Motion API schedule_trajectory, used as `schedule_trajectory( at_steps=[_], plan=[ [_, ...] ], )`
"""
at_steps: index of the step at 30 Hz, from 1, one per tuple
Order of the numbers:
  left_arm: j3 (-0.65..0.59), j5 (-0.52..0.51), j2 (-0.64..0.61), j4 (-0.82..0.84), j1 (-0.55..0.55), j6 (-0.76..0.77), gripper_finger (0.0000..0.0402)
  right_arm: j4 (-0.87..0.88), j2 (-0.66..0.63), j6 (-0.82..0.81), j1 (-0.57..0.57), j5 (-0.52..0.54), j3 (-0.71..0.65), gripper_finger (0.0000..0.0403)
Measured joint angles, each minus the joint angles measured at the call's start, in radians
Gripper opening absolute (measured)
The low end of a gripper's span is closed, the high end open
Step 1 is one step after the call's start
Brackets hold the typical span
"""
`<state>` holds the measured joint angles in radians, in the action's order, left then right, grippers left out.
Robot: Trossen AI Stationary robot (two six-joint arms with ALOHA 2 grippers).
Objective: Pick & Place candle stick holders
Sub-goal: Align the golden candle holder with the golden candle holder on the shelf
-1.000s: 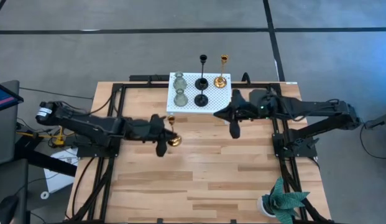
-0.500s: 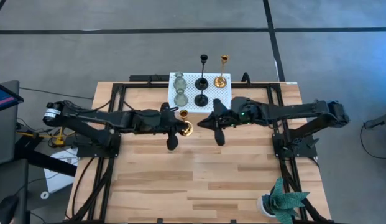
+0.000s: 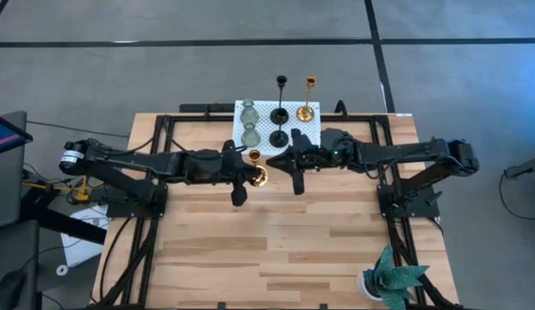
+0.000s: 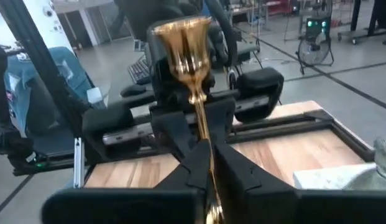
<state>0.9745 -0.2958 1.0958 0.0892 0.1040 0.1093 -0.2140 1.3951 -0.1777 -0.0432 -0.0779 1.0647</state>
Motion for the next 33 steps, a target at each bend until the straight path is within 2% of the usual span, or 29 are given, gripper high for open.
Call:
schedule_trajectory(
  at_steps=[8,18,25,33],
  plan=[
    [0.0,0.0,0.0,-0.001,0.0,0.002,0.002,-0.043,0.055,0.001,-0.001,-0.001,0.0,0.0099],
    [-0.001,0.0,0.0,-0.002,0.0,0.003,0.002,-0.212,0.117,-0.033,0.001,-0.002,0.0,0.0199],
    [-0.001,0.001,0.0,-0.005,0.0,0.003,0.002,-0.226,0.116,-0.033,0.001,-0.001,0.0,0.0219],
    [-0.001,0.007,0.009,-0.063,0.0,0.003,0.002,-0.246,0.116,-0.033,0.001,-0.001,0.0,0.0203]
  ],
)
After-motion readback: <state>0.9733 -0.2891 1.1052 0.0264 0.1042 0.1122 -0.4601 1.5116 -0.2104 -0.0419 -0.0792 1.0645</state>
